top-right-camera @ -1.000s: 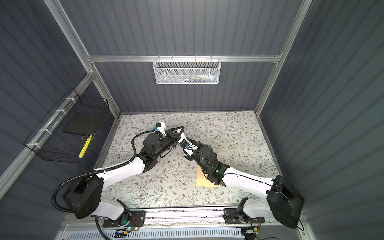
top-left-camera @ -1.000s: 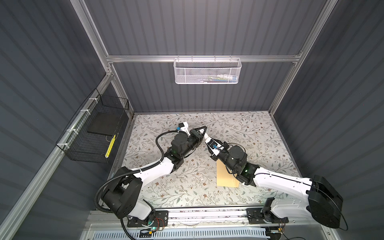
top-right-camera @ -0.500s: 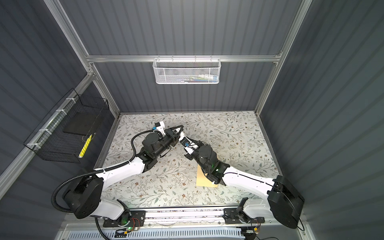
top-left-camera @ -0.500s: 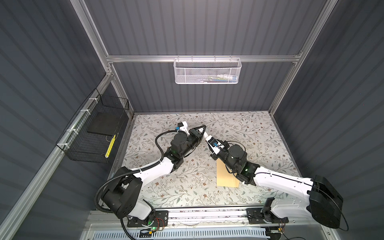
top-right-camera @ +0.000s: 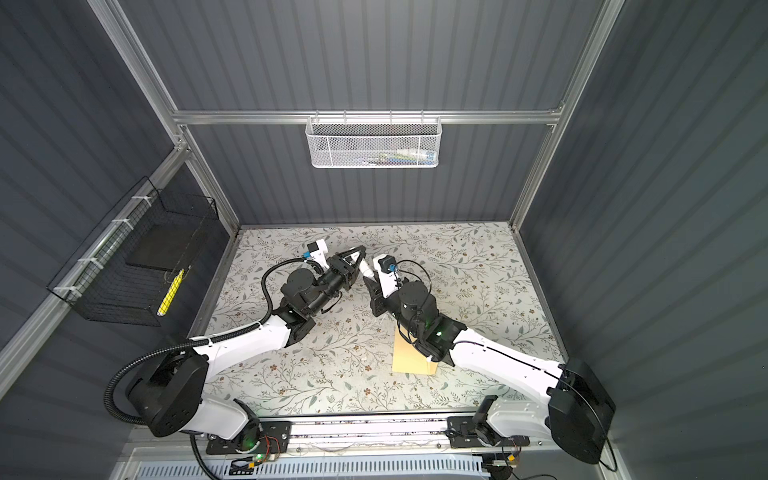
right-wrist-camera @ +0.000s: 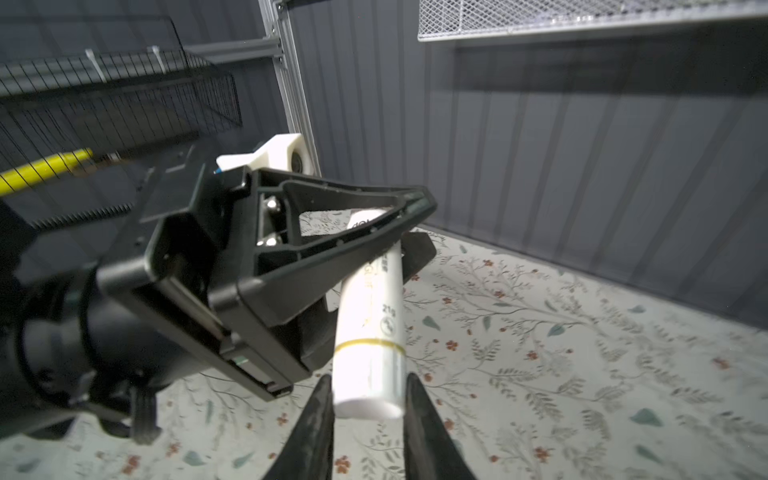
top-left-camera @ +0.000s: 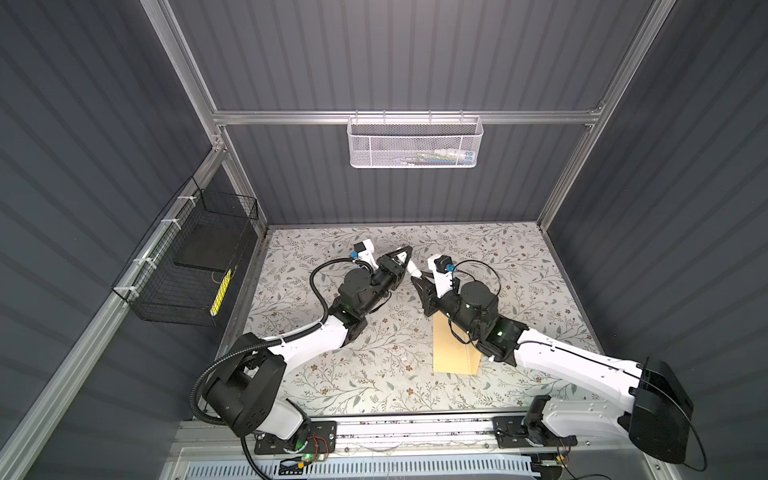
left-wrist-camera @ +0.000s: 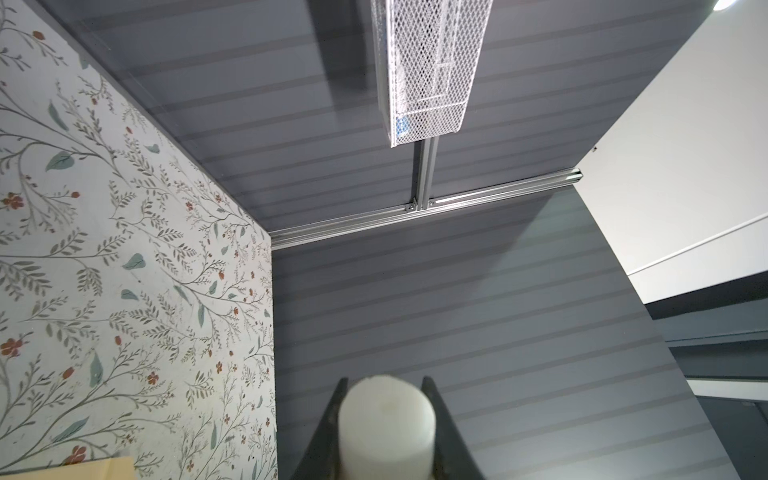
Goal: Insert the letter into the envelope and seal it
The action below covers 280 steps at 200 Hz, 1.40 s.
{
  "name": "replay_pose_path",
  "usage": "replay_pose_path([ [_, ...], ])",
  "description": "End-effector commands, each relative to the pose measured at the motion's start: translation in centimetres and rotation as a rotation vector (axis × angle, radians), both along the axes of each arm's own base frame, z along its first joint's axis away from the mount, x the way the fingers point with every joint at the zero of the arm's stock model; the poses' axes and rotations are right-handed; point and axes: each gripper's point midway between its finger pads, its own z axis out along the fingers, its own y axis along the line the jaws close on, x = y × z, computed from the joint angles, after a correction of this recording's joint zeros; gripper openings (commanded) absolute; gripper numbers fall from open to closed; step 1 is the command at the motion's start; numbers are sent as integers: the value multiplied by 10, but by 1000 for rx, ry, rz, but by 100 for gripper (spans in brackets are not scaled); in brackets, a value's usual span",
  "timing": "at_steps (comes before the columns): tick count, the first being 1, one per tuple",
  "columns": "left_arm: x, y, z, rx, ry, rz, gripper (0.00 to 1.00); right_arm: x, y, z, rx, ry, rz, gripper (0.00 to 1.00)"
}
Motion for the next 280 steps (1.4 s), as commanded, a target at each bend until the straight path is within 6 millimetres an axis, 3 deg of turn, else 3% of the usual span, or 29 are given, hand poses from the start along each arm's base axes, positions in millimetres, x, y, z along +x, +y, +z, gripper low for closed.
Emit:
replay_pose_path([
  [1,-3,-3,-13,62,-47,10,0,0,-7,46,359,136,7,27],
  [29,-5,-5,-9,51,-96,17,0,7,-14,37,569,344,2,27],
  [69,-8,-6,-1,37,-164,24,0,8,-26,44,815,465,26,29],
  [159,-15,-9,9,-3,-234,18,0,11,-31,28,1048,688,40,27],
  [184,-20,-9,19,-14,-291,7,0,9,-38,28,1006,664,30,35],
  [215,-36,-13,42,28,-428,-35,0,-3,-73,19,874,546,-62,46],
  [248,-58,-25,69,128,-609,-113,0,-21,-94,21,609,333,-61,62],
  [280,-76,-31,86,262,-769,-146,0,-41,-97,21,363,120,4,65],
])
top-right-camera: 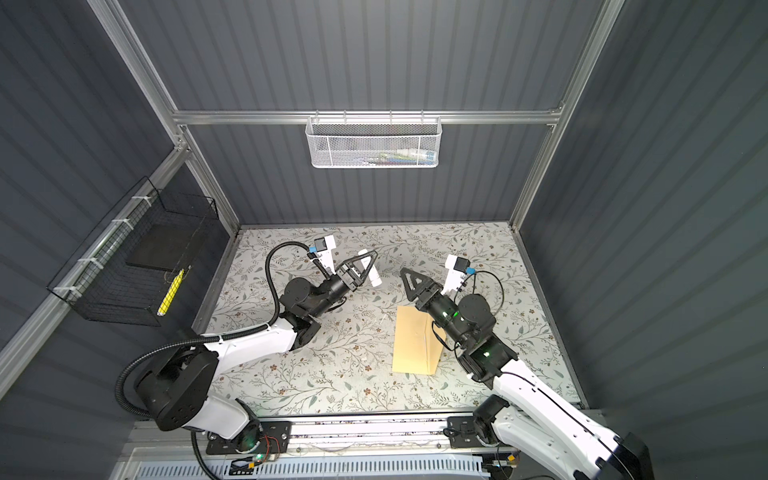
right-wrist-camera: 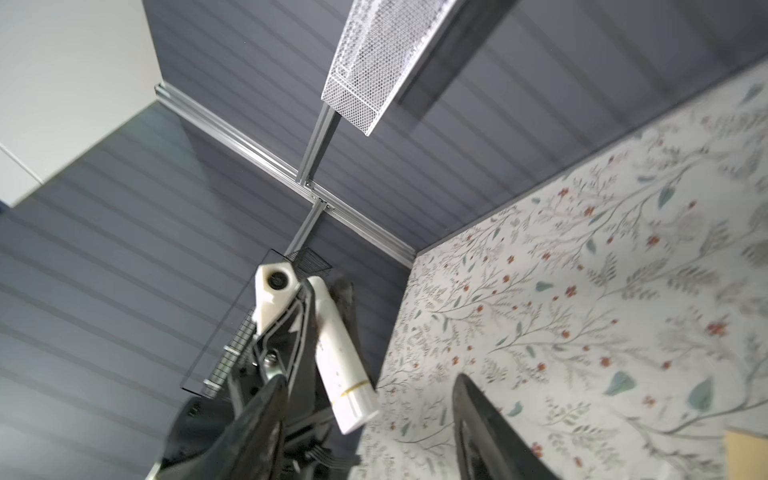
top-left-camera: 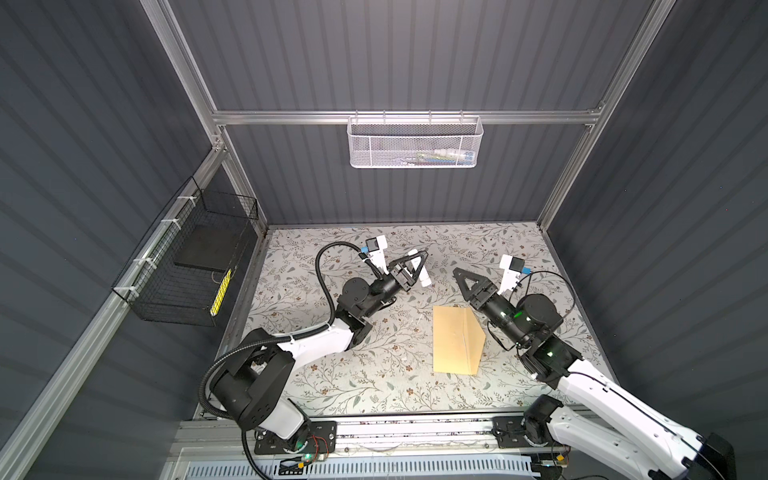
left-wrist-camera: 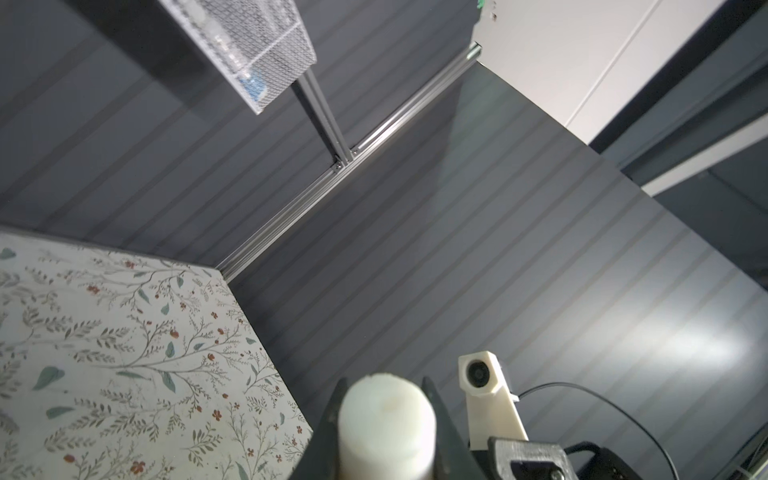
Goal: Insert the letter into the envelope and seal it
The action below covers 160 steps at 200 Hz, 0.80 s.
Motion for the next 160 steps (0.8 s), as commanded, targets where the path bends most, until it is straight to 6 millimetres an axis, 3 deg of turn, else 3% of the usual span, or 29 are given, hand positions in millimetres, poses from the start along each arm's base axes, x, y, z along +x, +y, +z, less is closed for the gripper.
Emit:
replay_pose_path([
  [1,-27,-3,40,92,-251,-25,0,-11,1,-18,-289,-179,22,65],
  [47,-47,-5,50,201,-385,-31,0,-37,15,-16,-451,-532,91,65],
  [84,-52,-1,55,197,-419,-27,0,-41,32,-15,-577,-703,82,68],
  [131,-53,4,60,164,-404,-12,0,-46,54,2,-662,-916,-18,70],
  [143,-49,6,61,155,-376,1,0,-44,56,8,-676,-944,-54,70],
  [160,-24,11,53,151,-199,75,0,-45,63,16,-699,-990,-88,69],
])
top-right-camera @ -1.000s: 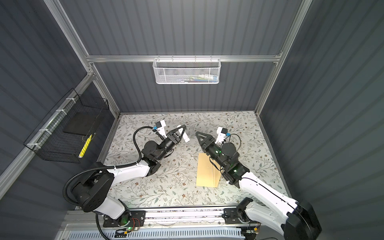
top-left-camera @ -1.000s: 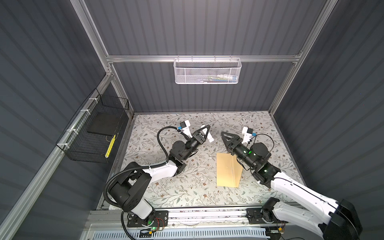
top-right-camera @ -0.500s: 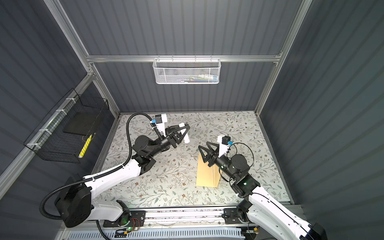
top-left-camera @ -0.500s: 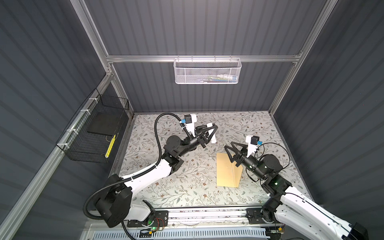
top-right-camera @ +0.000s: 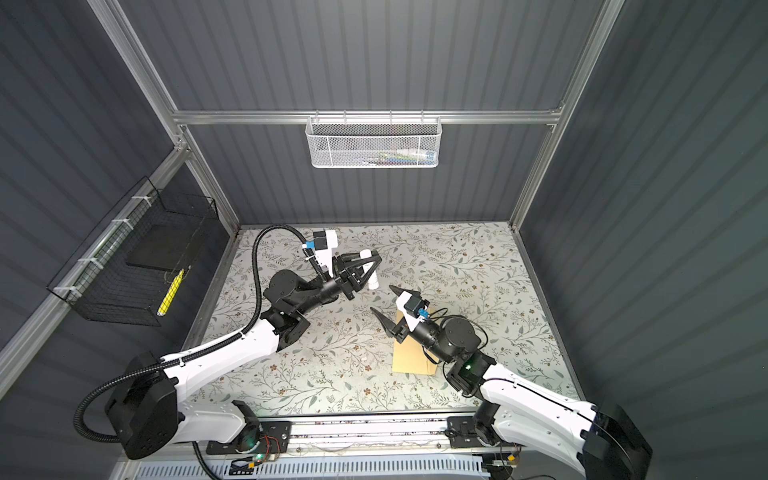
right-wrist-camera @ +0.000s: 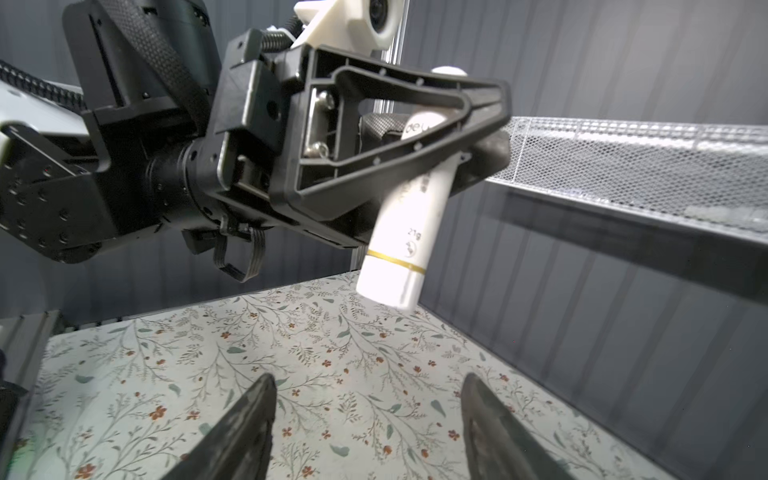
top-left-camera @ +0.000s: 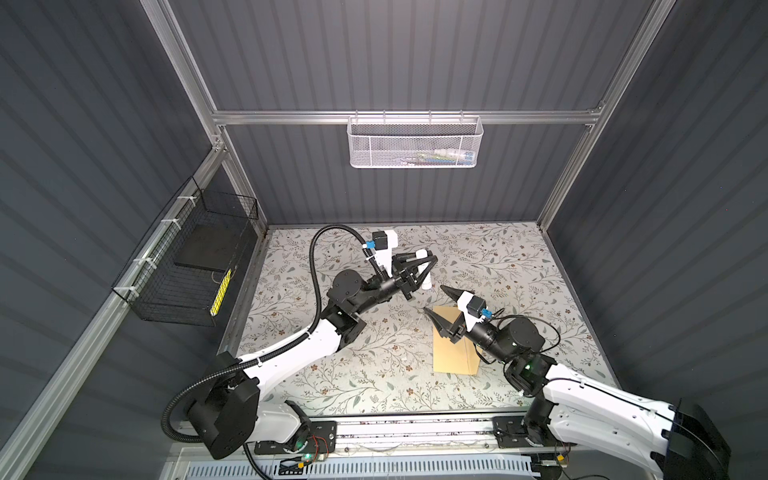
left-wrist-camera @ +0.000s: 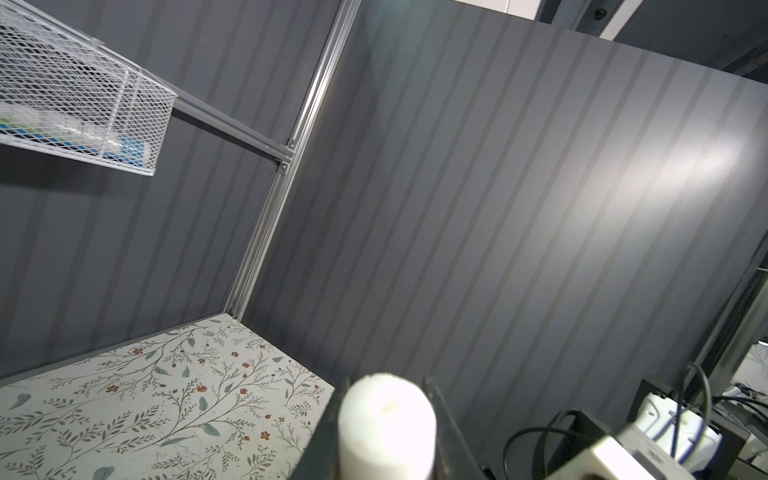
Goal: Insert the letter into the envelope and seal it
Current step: 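Bring the right gripper back and close it on the glue stick base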
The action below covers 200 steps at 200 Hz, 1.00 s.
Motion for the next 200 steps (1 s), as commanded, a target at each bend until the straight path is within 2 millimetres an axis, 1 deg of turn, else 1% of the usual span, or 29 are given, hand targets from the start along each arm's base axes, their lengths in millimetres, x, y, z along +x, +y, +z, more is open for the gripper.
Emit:
replay_pose_path([
  [1,15,12,13,-62,122,88,0,0,-3,39,33,-188,-87,69],
  [14,38,23,-4,-85,312,183,0,1,2,43,11,-224,-114,67],
  [29,55,35,-26,-155,519,239,0,1,7,49,5,-259,-138,66],
  [47,64,40,-54,-261,708,233,0,4,12,51,-1,-267,-149,63],
  [59,66,38,-63,-322,776,200,0,7,14,50,-6,-264,-159,61],
  [71,67,34,-69,-352,824,170,0,6,18,49,-5,-271,-151,60],
  [86,67,33,-66,-362,829,157,0,7,21,47,-13,-266,-157,59],
  [116,64,34,-55,-362,814,151,0,10,22,51,-15,-265,-165,56],
  [119,64,34,-55,-363,813,150,0,14,27,42,-38,-252,-163,56],
  [124,64,34,-54,-364,812,149,0,15,29,39,-47,-248,-165,56],
  [177,61,35,-53,-372,814,142,0,27,35,29,-83,-226,-201,51],
  [200,61,37,-51,-375,806,144,0,32,34,26,-81,-211,-221,49],
])
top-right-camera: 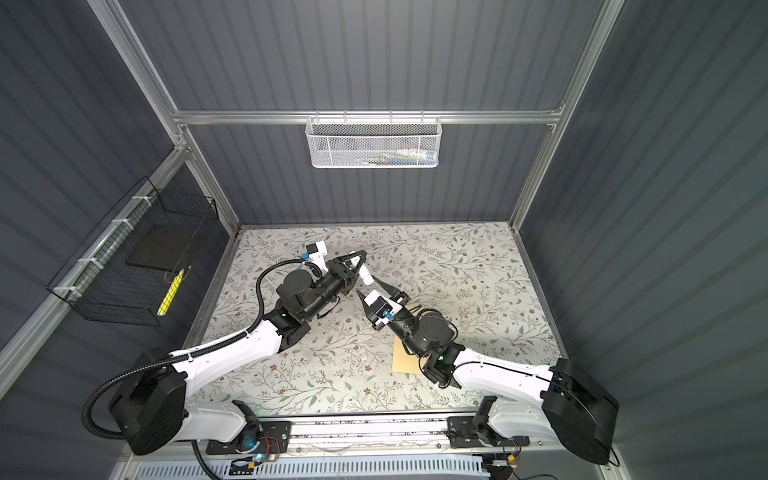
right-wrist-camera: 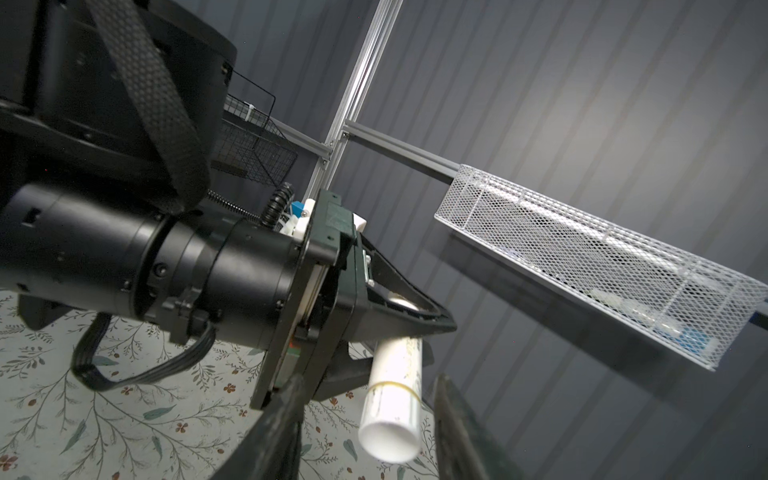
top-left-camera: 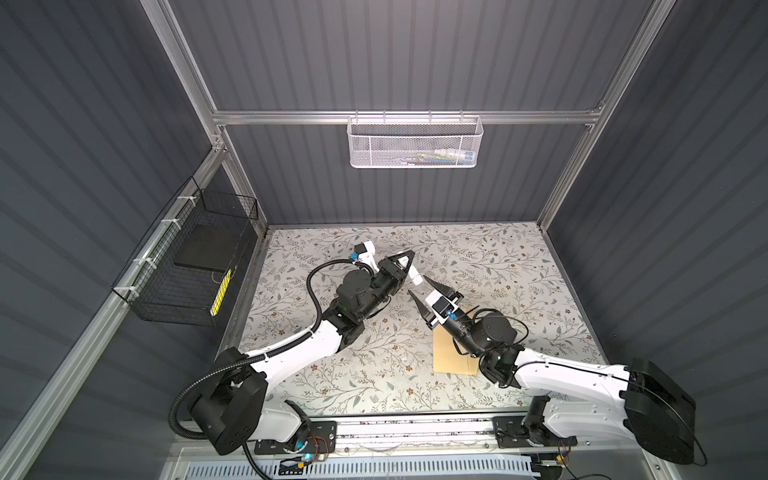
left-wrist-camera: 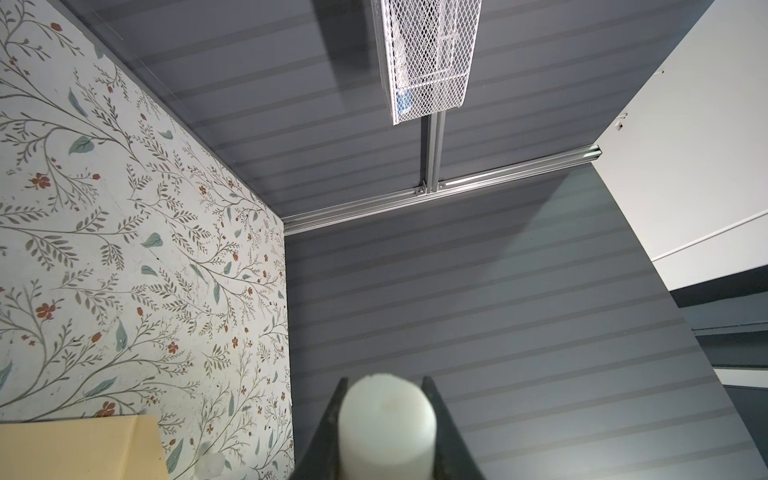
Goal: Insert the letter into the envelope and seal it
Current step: 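Bring the right gripper back and close it on the glue stick base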
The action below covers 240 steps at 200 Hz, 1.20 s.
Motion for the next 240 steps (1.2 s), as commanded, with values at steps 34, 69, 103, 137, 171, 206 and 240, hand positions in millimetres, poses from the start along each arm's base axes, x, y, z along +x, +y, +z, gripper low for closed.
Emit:
replay_pose_path([
  [34,-6,7,29,-60,-54,7,0,10,0,17,41,-9,-43,44],
  [69,-7,8,31,-70,-58,6,0,15,3,15,27,3,-54,41],
  [103,-8,8,32,-82,-65,3,0,19,3,9,31,25,-61,40],
  [137,-8,7,36,-87,-71,-3,0,22,1,6,32,34,-72,37],
  [171,-8,6,35,-89,-72,-6,0,21,1,9,37,35,-67,31],
  [206,-9,5,38,-106,-76,-17,0,22,1,5,40,52,-59,31],
  [240,-9,2,42,-125,-92,-34,0,24,3,6,50,69,-47,26],
])
